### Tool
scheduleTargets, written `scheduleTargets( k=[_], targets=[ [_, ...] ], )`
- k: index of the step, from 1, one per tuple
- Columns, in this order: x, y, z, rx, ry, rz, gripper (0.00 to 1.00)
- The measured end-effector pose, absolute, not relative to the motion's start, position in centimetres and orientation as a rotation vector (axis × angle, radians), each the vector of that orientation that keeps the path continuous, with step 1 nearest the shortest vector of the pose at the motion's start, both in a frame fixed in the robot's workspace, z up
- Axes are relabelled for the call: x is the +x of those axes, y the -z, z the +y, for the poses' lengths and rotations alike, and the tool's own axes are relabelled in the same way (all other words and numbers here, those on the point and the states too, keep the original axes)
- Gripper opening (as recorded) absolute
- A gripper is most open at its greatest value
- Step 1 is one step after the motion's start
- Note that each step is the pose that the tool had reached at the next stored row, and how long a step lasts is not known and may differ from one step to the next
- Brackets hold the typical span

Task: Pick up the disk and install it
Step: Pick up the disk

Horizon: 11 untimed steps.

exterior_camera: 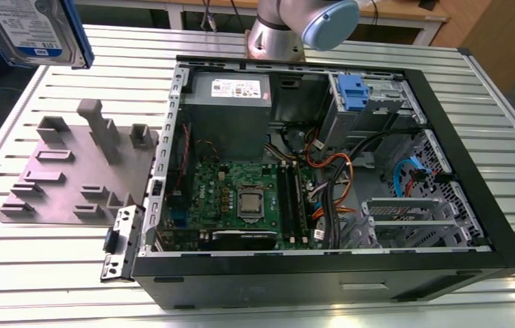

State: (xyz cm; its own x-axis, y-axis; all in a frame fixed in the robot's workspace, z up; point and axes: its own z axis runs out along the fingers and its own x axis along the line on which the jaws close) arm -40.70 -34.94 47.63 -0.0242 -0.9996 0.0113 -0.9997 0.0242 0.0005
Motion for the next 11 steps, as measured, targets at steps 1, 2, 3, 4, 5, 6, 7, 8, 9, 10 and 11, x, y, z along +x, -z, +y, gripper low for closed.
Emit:
scheduleTargets(
  k=[1, 2, 3, 4, 5, 6, 7, 8, 9, 10, 11],
  targets=[
    [-40.65, -47.63, -34.97, 2.189, -0.012, -2.242, 0.37],
    [-40.62, -47.63, -35.01, 2.189, -0.012, -2.242, 0.37],
    [-40.59, -47.63, -35.06, 2.189, -0.012, -2.242, 0.37],
    [-40.55, -47.64, -35.12, 2.188, -0.012, -2.242, 0.37],
    [-40.52, -47.64, -35.18, 2.188, -0.012, -2.242, 0.37],
    [-40.48, -47.63, -35.23, 2.189, -0.012, -2.242, 0.37],
    [-40.43, -47.63, -35.27, 2.189, -0.012, -2.242, 0.37],
    [-40.38, -47.64, -35.3, 2.189, -0.012, -2.242, 0.37],
    [-40.33, -47.63, -35.33, 2.189, -0.012, -2.242, 0.37],
    [-40.27, -47.64, -35.35, 2.189, -0.012, -2.242, 0.37],
    [-40.2, -47.63, -35.36, 2.189, -0.012, -2.242, 0.37]
  ],
)
